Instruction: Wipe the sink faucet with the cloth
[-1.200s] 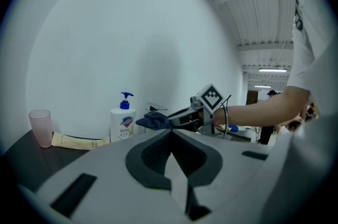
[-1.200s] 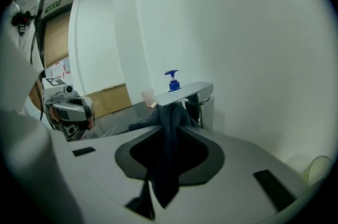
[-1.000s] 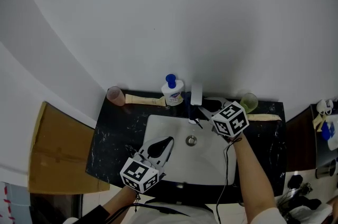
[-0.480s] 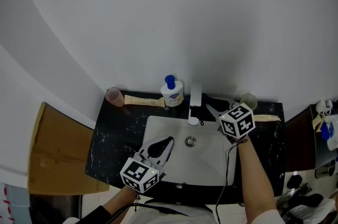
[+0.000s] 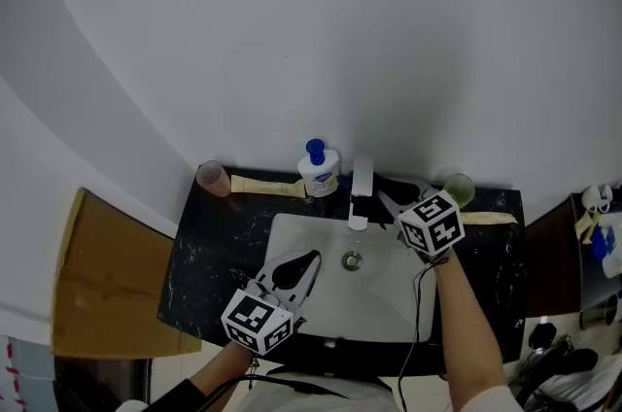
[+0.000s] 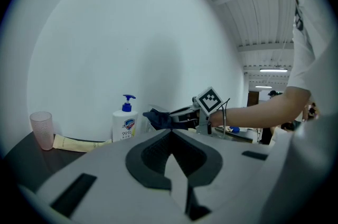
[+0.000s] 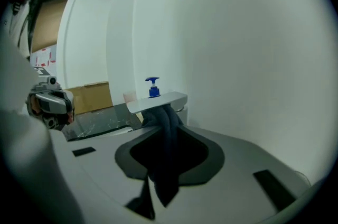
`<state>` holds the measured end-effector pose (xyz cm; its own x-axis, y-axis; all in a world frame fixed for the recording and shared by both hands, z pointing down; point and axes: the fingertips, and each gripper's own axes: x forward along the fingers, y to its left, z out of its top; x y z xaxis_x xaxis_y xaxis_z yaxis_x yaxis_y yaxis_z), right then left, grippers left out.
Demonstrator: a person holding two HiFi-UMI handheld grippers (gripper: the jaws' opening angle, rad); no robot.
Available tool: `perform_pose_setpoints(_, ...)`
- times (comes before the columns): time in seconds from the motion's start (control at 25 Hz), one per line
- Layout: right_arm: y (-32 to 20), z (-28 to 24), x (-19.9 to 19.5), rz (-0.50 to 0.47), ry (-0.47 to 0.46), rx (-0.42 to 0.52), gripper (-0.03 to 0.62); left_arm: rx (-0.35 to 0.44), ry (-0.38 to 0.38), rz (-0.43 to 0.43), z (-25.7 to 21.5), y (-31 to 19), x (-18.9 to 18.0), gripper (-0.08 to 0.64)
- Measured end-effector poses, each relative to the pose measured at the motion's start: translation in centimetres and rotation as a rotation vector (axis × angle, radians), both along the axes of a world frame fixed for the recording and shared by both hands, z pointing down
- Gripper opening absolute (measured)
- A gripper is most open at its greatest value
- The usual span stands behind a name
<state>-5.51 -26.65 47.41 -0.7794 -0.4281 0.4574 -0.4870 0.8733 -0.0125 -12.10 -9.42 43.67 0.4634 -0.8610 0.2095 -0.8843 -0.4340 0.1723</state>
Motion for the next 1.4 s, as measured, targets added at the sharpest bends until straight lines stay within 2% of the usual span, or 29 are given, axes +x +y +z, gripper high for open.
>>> perform_pose_setpoints(0.2, -0.5, -0.1, 1.4, 0.038, -0.013, -0.008, 0.08, -0.006, 0.001, -0.004, 0.3, 0.4, -0.2, 0.002)
perform_pose_setpoints(0.52, 2.4, -0.5, -2.5, -0.084, 0.032, 0.041, 0.08, 0.002, -0.002, -0.001, -0.1, 0.5, 0.0, 0.002)
perform_pose_setpoints(0.76, 0.1, -0.7, 0.5, 0.05, -0.008, 0.031, 0.08, 0.002, -0.002, -0.006, -0.1, 0.9, -0.4, 0.002)
perform_pose_setpoints(0.88, -0.3, -0.8, 1.9, 0.079, -0.017, 0.029, 0.08, -0.002, -0.005, -0.006, 0.1, 1.2, -0.4, 0.002)
perform_pose_setpoints(1.0, 0.4, -1.1, 1.5, 0.058, -0.036, 0.029, 0.08, -0.003, -0.006, -0.004, 0.2, 1.5, -0.3, 0.002)
perform_pose_setpoints(1.24, 3.4, -1.4, -1.2, -0.07, -0.065, 0.033, 0.08, 0.007, -0.007, -0.003, -0.3, 1.6, -0.2, 0.002)
perform_pose_setpoints(1.4, 2.6, -1.4, -0.3, -0.025, -0.066, 0.05, 0.08, 0.005, -0.009, -0.006, -0.2, 1.8, -0.4, 0.002)
